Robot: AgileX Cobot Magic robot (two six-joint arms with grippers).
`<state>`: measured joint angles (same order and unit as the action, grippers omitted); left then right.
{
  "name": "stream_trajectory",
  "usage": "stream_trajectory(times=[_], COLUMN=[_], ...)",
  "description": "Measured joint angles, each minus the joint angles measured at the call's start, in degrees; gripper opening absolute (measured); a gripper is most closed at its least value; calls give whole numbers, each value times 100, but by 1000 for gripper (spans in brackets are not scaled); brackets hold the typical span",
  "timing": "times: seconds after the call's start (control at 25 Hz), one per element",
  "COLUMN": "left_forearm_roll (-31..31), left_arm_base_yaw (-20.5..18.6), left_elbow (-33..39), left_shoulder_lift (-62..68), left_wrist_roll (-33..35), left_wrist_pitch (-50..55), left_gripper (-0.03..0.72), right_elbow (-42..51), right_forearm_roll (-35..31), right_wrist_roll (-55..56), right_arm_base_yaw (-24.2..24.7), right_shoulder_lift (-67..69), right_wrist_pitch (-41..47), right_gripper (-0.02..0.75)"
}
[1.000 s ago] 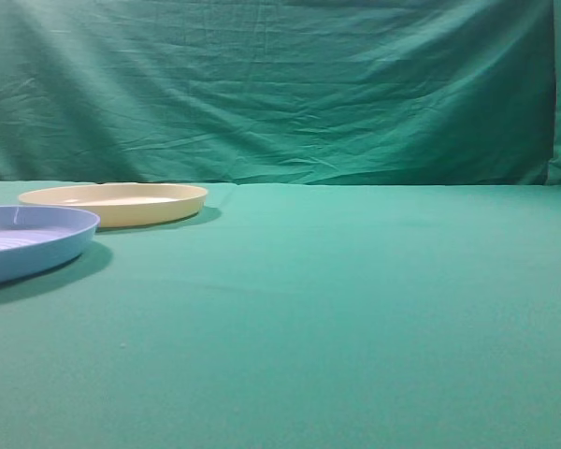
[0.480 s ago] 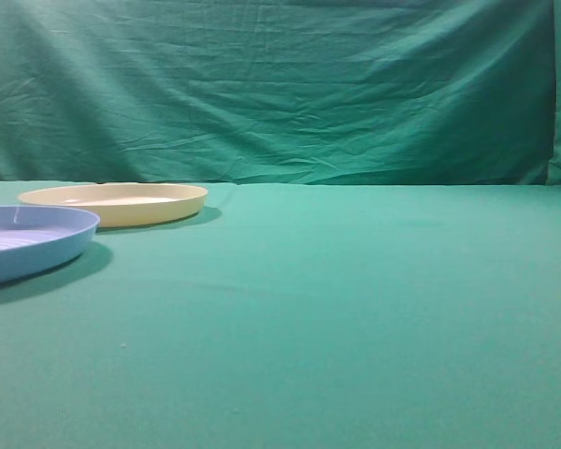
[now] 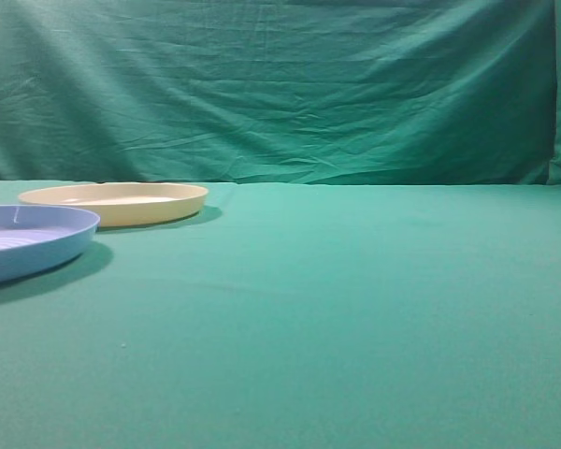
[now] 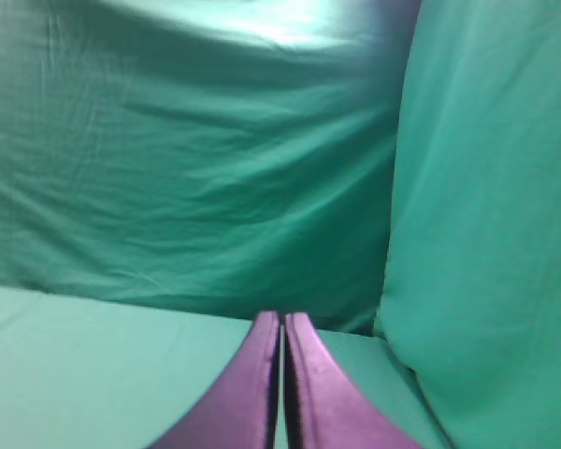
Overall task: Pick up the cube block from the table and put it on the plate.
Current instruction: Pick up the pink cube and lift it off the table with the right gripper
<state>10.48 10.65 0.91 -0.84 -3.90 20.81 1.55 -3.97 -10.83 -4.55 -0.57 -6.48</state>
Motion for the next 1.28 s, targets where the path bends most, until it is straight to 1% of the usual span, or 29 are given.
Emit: stream_trajectory(times=[0.16,0.28,0.4,0.6,0.88,1.0,1.08,1.16,1.28], left_forearm_roll=[0,0,0,0,0,0,0,0,0], left_arm_base_yaw=[0,0,0,0,0,0,0,0,0], left_elbow=[0,0,0,0,0,0,0,0,0], left_shoulder_lift=[0,0,0,0,0,0,0,0,0], left_wrist_roll=[0,0,0,0,0,0,0,0,0], left_wrist_pitch=[0,0,0,0,0,0,0,0,0], left_gripper=[0,0,0,0,0,0,0,0,0], right_elbow=[0,-240,-759,-1582,-2736,-3335,-3671,-3894,-3998], right_forearm_roll=[0,0,0,-42,-251,-491,-763,-963,-1059], right_wrist_roll=[933,1220,1261,1286,1292,703,143,-413,-1211], right_arm_base_yaw=[0,0,0,0,0,-11,-21,-125,-583], right_shoulder_lift=[211,916,1855,3384,4849,5432,5880,6357,6940], right_wrist_pitch=[15,575,1291,2072,3183,4039,4379,4523,4445], right_gripper=[0,0,0,0,0,0,0,0,0])
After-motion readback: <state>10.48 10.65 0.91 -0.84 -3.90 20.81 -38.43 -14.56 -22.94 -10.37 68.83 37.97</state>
